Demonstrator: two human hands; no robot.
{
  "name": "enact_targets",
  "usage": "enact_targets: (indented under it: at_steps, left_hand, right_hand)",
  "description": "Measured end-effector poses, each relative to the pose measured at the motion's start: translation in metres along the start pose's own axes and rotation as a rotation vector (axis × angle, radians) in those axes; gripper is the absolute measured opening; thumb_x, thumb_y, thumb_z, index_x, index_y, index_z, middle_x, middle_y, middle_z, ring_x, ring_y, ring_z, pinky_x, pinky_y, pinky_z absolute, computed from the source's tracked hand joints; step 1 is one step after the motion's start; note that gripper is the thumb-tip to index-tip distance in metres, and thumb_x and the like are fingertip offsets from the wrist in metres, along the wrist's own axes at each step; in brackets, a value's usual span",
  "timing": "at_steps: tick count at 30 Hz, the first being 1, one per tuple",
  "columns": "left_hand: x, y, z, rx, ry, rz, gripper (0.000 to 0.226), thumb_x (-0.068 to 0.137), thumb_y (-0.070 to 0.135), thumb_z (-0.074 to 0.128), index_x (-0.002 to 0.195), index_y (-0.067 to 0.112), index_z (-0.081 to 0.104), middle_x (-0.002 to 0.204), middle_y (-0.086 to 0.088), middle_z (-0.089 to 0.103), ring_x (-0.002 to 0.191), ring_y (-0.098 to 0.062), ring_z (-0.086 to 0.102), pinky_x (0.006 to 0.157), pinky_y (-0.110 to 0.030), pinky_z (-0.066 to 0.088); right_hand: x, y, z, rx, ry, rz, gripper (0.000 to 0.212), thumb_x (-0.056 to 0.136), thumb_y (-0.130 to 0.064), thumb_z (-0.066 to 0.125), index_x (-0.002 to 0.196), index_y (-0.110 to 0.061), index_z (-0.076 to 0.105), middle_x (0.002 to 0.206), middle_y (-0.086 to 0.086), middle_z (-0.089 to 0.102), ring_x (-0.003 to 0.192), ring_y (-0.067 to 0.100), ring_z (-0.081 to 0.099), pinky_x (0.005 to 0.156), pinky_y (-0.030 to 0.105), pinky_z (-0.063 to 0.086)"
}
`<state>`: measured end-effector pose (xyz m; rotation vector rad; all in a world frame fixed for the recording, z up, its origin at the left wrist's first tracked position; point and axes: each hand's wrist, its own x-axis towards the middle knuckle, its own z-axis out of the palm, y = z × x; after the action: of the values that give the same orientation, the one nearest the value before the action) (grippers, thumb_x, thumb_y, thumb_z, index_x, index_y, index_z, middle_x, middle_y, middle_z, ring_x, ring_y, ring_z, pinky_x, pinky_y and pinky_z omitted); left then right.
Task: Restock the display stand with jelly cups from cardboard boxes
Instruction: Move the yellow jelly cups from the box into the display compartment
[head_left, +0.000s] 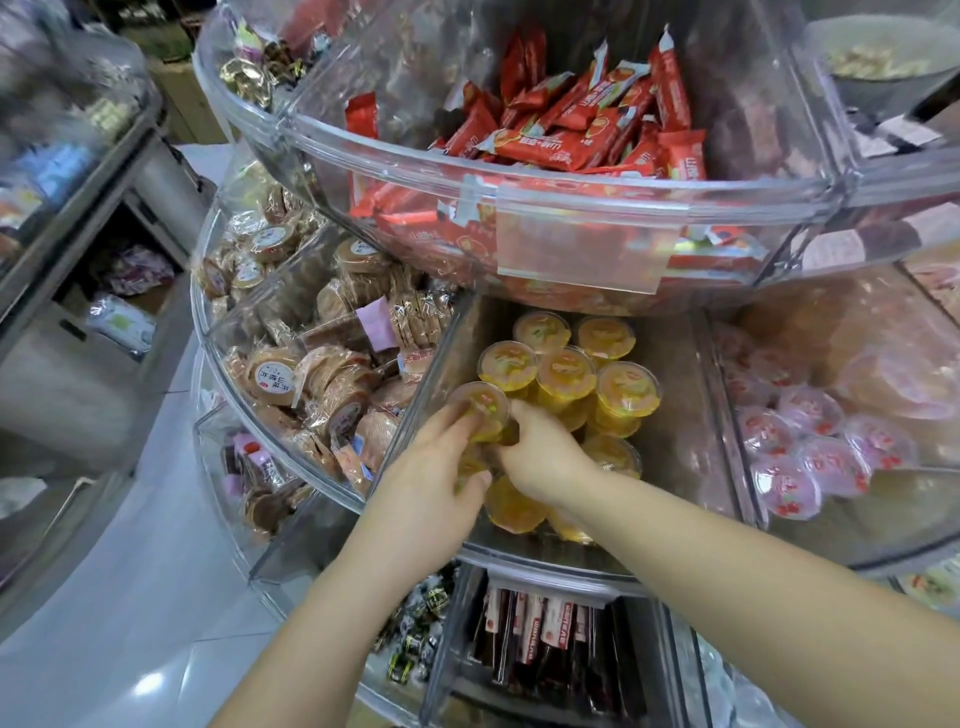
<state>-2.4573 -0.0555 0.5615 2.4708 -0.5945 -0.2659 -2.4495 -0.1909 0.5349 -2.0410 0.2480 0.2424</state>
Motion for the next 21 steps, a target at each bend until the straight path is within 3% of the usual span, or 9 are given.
enact_targets:
  at_steps: [8, 12, 14, 16, 18, 21]
  left_hand:
    - [0.001, 0.001, 0.003, 0.048, -0.092, 0.03, 0.068, 0.089, 0.024, 0.053, 0.147, 0.028, 0.017, 0.155, 0.013, 0.009, 0.135, -0.02, 0.034, 0.106, -0.034, 0.037]
    - [-0.004, 0.002, 0.001, 0.007, 0.004, 0.036, 0.065, 0.09, 0.023, 0.053, 0.146, 0.026, 0.022, 0.156, 0.013, 0.009, 0.137, -0.013, 0.03, 0.107, -0.024, 0.027]
    - [-0.015, 0.003, -0.005, -0.026, 0.112, 0.071, 0.062, 0.09, 0.023, 0.055, 0.144, 0.029, 0.027, 0.153, 0.018, 0.016, 0.132, 0.001, 0.029, 0.106, -0.015, 0.021]
    - [-0.03, 0.001, -0.015, -0.085, 0.21, 0.095, 0.054, 0.089, 0.024, 0.056, 0.138, 0.034, 0.037, 0.141, 0.026, 0.034, 0.123, 0.013, 0.032, 0.105, -0.011, 0.026]
    - [-0.05, -0.006, -0.023, -0.211, 0.285, 0.076, 0.038, 0.089, 0.028, 0.055, 0.126, 0.038, 0.051, 0.126, 0.03, 0.05, 0.115, 0.008, 0.048, 0.094, -0.014, 0.041]
    - [-0.09, -0.03, -0.025, -0.463, 0.42, -0.038, 0.026, 0.084, 0.024, 0.058, 0.104, 0.039, 0.064, 0.103, 0.022, 0.065, 0.1, 0.0, 0.061, 0.084, -0.014, 0.047]
  right_hand:
    - [-0.009, 0.003, -0.012, 0.009, -0.024, 0.048, 0.033, 0.084, -0.008, 0.059, 0.116, -0.017, 0.056, 0.105, -0.001, 0.062, 0.1, 0.017, 0.058, 0.081, 0.025, 0.045]
    - [-0.028, 0.002, -0.024, 0.219, -0.035, 0.116, 0.042, 0.085, -0.007, 0.062, 0.126, -0.015, 0.053, 0.101, -0.007, 0.061, 0.096, 0.014, 0.06, 0.086, 0.027, 0.048]
    - [-0.042, 0.002, -0.029, 0.325, 0.037, 0.151, 0.041, 0.085, -0.009, 0.064, 0.124, -0.014, 0.051, 0.097, -0.004, 0.057, 0.084, 0.012, 0.059, 0.075, 0.022, 0.049]
    - [-0.058, -0.005, -0.03, 0.414, 0.105, 0.141, 0.032, 0.085, -0.008, 0.063, 0.115, -0.013, 0.053, 0.088, 0.0, 0.054, 0.069, 0.009, 0.054, 0.06, 0.016, 0.045]
    - [-0.075, -0.017, -0.022, 0.451, 0.07, 0.084, 0.021, 0.085, -0.006, 0.062, 0.104, -0.015, 0.055, 0.08, -0.001, 0.053, 0.061, 0.005, 0.051, 0.055, 0.014, 0.043]
    - [-0.102, -0.037, 0.013, 0.452, -0.154, -0.038, 0.014, 0.085, -0.004, 0.061, 0.084, -0.017, 0.056, 0.068, -0.004, 0.051, 0.056, 0.005, 0.049, 0.055, 0.015, 0.04]
